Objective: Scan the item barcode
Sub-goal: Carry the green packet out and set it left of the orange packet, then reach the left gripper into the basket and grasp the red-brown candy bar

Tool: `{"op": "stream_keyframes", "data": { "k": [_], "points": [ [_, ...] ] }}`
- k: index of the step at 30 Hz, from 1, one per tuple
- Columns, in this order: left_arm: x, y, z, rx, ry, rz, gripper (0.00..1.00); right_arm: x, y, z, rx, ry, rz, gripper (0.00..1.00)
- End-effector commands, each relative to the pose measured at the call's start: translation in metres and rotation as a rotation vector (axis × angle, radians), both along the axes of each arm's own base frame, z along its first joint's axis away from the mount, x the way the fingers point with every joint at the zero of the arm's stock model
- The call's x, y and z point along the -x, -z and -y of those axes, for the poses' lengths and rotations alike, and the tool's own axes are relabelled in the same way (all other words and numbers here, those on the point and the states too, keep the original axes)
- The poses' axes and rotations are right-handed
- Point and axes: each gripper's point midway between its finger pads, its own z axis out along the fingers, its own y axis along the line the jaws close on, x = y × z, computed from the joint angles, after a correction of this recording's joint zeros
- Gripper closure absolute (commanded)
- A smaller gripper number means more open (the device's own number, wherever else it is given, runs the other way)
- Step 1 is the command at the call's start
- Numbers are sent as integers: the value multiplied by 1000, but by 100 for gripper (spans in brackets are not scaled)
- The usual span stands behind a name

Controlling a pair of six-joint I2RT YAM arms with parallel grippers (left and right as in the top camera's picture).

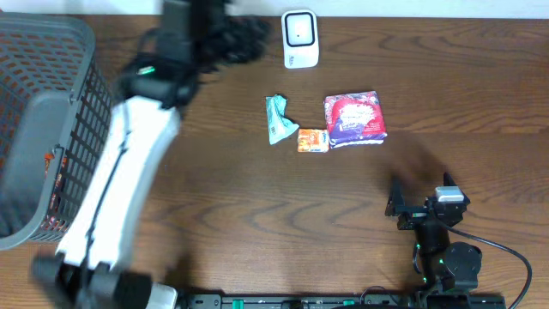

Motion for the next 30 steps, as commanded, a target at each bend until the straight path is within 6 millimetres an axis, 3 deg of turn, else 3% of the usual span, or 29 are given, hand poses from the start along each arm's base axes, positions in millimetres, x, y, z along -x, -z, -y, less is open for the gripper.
{"op": "stream_keyframes", "data": {
  "k": [1,4,7,15,17,24,30],
  "points": [
    [3,-45,-94,-92,-337,120,33,0,0,0,11,-2,2,1],
    [21,-69,-164,-148,-560,168,31,0,0,0,11,-2,2,1],
    [43,-75,-223,-202,-746,159,31,0,0,0,11,-2,2,1],
    [96,-39,-355,-399,-1032,-40,30,0,0,0,11,-2,2,1],
    [125,-12,-396,-476,-1085,-182,30,0,0,0,11,-2,2,1],
    [163,52,-441,-557,-1086,-441,30,0,0,0,11,-2,2,1],
    [172,108,-440,-572,-1002,-611,30,0,0,0,11,-2,2,1]
  ]
}}
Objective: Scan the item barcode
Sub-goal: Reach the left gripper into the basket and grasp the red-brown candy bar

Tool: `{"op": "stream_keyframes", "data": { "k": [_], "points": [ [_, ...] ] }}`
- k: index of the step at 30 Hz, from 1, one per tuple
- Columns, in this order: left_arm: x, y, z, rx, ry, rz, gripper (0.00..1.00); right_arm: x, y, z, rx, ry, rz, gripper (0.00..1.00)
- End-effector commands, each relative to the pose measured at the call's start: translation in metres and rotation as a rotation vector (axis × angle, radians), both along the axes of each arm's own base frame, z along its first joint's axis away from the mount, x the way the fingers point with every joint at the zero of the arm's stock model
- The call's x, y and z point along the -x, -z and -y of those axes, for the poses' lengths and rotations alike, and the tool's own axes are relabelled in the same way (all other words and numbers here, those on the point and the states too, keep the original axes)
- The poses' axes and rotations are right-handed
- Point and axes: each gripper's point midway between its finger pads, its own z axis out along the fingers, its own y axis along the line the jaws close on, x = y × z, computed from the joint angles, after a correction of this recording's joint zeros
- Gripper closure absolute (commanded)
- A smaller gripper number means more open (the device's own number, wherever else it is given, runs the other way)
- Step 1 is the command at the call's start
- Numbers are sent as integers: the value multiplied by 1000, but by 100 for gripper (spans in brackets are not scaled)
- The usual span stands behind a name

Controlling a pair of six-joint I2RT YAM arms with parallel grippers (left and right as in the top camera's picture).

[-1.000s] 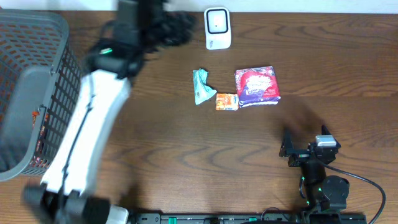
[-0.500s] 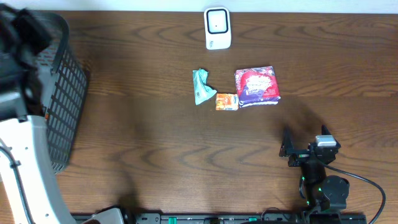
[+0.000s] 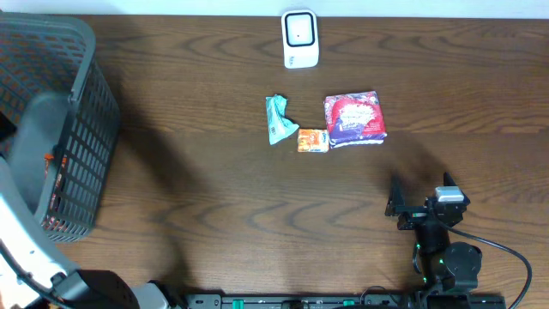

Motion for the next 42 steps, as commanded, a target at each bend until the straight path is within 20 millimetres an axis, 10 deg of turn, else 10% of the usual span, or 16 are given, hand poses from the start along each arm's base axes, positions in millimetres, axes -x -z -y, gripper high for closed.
{"op": "stream_keyframes", "data": {
  "k": [1,9,33,42],
  "points": [
    [5,40,3,52,42,-124,30,0,0,0,11,-2,2,1],
    [14,131,11,231,50,-330,30,0,0,0,11,-2,2,1],
    [34,263,31,512,24,-603,30,0,0,0,11,-2,2,1],
    [36,266,29,518,18,-608,93,0,0,0,11,-2,2,1]
  ]
}}
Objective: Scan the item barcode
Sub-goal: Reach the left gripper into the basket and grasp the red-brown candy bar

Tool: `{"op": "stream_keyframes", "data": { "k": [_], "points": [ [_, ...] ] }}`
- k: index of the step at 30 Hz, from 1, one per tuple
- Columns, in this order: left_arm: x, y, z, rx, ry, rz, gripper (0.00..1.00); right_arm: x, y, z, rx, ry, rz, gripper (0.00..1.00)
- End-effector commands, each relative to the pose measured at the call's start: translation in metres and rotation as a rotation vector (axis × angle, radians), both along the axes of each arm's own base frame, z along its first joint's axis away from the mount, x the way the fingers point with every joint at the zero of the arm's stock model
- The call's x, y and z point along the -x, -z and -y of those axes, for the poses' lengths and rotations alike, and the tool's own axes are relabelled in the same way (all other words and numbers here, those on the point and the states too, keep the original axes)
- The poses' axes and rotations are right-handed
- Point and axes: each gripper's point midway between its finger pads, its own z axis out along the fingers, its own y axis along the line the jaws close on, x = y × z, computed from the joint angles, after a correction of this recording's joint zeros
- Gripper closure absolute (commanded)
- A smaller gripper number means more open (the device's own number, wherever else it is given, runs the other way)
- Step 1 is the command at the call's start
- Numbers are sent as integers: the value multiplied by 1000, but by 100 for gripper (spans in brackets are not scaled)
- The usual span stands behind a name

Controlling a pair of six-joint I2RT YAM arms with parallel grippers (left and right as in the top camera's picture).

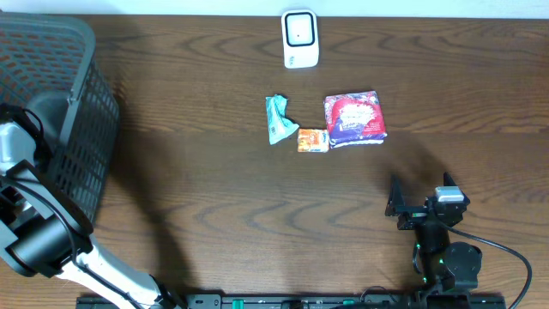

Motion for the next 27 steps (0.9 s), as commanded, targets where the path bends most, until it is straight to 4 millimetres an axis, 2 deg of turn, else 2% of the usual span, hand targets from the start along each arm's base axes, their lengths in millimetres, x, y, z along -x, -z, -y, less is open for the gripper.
{"op": "stream_keyframes", "data": {
  "k": [1,6,8,12,15,20,22,25,27],
  "points": [
    [7,13,6,44,-12,-27,93,0,0,0,11,-2,2,1],
    [3,-13,2,19,-24,-3,93,0,0,0,11,-2,2,1],
    [-5,-32,-2,-20,-43,48,93,0,0,0,11,-2,2,1],
    [-28,-89,-5,-98,-41,225,93,0,0,0,11,-2,2,1],
    [-56,-142,6,-113,1,452,93,0,0,0,11,-2,2,1],
    [-103,-252,58,2,89,967,93,0,0,0,11,-2,2,1],
    [-110,-302,76,61,58,1165,93,0,0,0,11,-2,2,1],
    [-105,-350,84,153,-173,1348,92,0,0,0,11,-2,2,1],
    [-98,-375,91,245,-345,1436,93,0,0,0,11,-2,2,1]
  ]
}}
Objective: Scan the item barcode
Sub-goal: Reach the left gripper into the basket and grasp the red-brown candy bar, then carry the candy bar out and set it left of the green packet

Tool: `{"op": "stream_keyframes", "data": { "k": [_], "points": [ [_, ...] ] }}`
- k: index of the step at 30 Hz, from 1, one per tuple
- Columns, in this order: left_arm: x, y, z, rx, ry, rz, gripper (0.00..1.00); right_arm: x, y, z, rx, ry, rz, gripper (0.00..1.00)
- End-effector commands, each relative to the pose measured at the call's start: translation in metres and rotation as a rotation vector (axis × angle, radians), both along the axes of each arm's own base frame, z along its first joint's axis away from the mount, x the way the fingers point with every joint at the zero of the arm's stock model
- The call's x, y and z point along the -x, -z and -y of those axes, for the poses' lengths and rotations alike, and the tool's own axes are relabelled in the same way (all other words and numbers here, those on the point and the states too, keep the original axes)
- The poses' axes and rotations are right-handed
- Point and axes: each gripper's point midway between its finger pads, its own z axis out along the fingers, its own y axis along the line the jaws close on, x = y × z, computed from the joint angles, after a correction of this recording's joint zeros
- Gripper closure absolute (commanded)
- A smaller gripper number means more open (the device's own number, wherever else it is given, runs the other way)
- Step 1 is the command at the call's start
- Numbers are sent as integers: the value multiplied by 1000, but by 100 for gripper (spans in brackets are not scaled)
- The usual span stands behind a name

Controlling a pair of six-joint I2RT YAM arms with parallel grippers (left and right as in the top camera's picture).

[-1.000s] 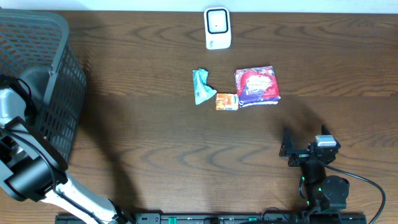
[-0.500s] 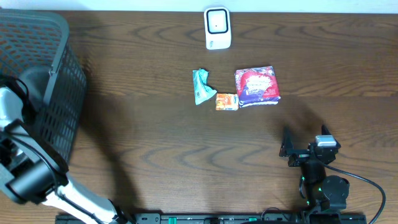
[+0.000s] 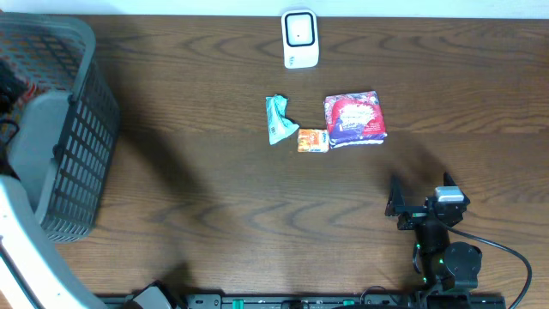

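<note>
A white barcode scanner [image 3: 299, 39] stands at the table's far edge. Below it lie a teal packet [image 3: 276, 118], a small orange packet [image 3: 312, 140] and a red-and-purple packet [image 3: 354, 118]. My left arm [image 3: 13, 249] runs up the left edge of the frame. Its dark end [image 3: 7, 81] reaches into the grey basket [image 3: 81, 137], mostly cut off by the frame, so its fingers are hidden. My right gripper [image 3: 396, 206] rests at the near right, far from the packets, with nothing visible in it.
The tall mesh basket fills the left side, with something reddish [image 3: 33, 86] showing inside near its far end. A black cable [image 3: 506, 253] loops from the right arm's base at the front edge.
The left arm has shifted: its dark wrist was over the basket's near end, and now its dark end is deep at the basket's far left. The packets, scanner and right arm are unchanged.
The left arm first stretched across the table with its gripper near the far edge, left of the scanner. Then it was back at the left edge over the basket, and it has stayed in the basket since. The packets never moved.
</note>
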Motion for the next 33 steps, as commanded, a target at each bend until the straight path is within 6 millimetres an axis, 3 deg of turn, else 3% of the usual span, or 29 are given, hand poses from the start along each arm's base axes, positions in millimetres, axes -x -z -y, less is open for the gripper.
{"op": "stream_keyframes", "data": {
  "k": [1,5,10,13,15,20,26,33],
  "points": [
    [3,-35,27,409,-74,192,93,0,0,0,11,-2,2,1],
    [-7,-47,69,419,40,204,93,0,0,0,11,-2,2,1],
    [-29,-43,148,350,281,149,93,0,0,0,11,-2,2,1],
    [-41,-30,205,312,422,89,93,0,0,0,11,-2,2,1],
    [-47,-15,228,299,446,39,93,0,0,0,11,-2,2,1],
    [-59,44,270,263,441,-158,93,0,0,0,11,-2,2,1],
    [-72,135,312,199,470,-419,93,0,0,0,11,-2,2,1],
    [-90,233,345,151,536,-614,93,0,0,0,11,-2,2,1]
  ]
}}
